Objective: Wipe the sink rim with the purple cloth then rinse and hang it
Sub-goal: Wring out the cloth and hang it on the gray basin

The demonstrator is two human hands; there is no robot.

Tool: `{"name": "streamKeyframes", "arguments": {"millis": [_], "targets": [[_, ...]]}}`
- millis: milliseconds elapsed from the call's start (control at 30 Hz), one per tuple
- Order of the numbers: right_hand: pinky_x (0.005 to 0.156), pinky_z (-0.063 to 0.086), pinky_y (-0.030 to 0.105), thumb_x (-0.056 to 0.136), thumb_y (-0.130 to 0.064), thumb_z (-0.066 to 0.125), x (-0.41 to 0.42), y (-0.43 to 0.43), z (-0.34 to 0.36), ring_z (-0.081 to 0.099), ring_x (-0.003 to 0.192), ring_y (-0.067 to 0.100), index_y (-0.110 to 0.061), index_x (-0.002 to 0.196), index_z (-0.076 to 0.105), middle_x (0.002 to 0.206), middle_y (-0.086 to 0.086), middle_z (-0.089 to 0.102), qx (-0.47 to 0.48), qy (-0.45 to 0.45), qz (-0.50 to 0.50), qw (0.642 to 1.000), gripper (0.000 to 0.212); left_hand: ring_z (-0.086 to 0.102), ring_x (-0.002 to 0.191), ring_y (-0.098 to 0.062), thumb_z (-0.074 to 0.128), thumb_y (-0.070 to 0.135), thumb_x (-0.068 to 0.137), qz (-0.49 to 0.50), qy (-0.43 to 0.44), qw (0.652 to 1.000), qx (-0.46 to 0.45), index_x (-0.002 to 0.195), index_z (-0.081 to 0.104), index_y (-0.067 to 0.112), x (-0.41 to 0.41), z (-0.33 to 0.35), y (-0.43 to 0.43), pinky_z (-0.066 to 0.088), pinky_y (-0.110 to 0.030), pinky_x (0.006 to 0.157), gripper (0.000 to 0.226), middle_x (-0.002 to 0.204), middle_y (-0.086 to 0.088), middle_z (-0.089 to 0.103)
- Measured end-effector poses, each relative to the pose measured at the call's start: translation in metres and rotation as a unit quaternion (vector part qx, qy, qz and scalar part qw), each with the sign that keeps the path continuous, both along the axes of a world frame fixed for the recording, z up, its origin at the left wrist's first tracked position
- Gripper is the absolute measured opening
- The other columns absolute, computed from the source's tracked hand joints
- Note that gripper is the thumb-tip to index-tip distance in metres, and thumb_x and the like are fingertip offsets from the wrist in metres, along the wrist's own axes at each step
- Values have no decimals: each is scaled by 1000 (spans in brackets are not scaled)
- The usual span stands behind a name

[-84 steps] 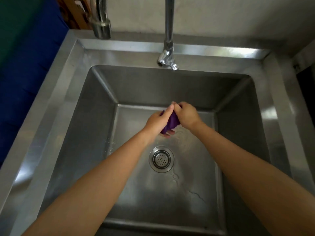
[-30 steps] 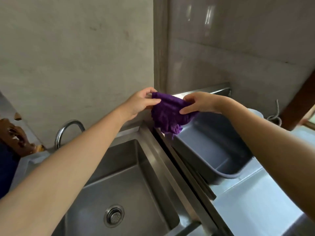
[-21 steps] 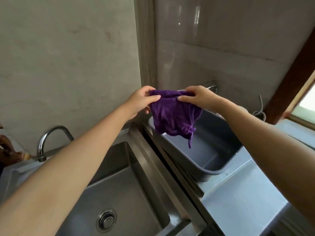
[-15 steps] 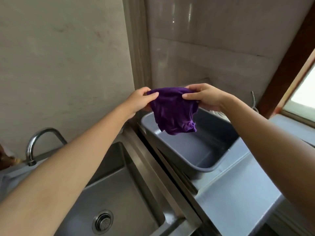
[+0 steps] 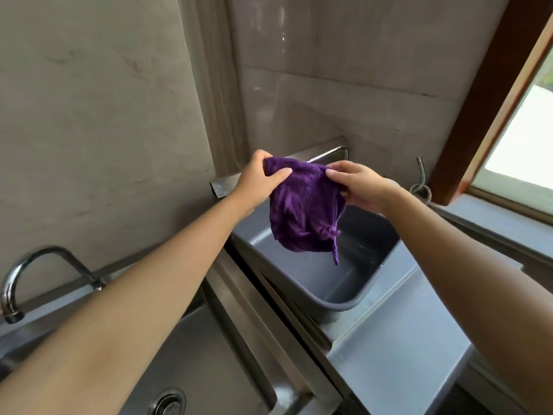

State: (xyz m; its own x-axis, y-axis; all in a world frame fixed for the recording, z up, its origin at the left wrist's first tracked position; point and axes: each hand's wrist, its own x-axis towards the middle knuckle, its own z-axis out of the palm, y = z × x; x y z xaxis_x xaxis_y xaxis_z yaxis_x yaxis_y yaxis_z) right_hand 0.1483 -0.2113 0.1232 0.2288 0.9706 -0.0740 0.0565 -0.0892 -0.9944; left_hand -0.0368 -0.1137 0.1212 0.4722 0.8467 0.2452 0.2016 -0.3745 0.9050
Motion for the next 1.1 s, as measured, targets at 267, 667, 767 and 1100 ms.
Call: {"name": "streamKeyframes", "arguments": {"millis": [267,667,767,1100], "targets": [[77,57,36,82,-18,68,15,7,-45,66,93,22,-14,113,61,103,7,68,-58,35,-11,998,32,65,78,-17,57,9,90,-128,-234,918,-292,98,57,9,28,-25,-2,55,-27,71,8,85,-5,66],[79,59,37,84,-11,67,47,34,-98,67,92,24,-4,120,54,108,14,66,-70,84,-62,992,39,63,82,-16,52,8,93,-38,9,974,-224,115,40,16,46,-92,20,56,-26,53,26,107,-7,56],[84,57,38,86,-18,66,44,56,-118,66,92,27,-5,115,53,113,17,64,-62,-30,-113,991,35,63,79,-20,55,3,90,-8,9,961,-275,115,41,9,51,-113,28,57,-30,45,30,110,-10,55],[102,36,34,86,-22,64,15,129,-195,45,126,35,-2,137,35,137,22,46,-189,-374,-14,908,62,53,74,-23,47,-6,88,75,201,904,-370,122,46,-3,44,-160,73,48,-43,78,34,88,-15,55]]}}
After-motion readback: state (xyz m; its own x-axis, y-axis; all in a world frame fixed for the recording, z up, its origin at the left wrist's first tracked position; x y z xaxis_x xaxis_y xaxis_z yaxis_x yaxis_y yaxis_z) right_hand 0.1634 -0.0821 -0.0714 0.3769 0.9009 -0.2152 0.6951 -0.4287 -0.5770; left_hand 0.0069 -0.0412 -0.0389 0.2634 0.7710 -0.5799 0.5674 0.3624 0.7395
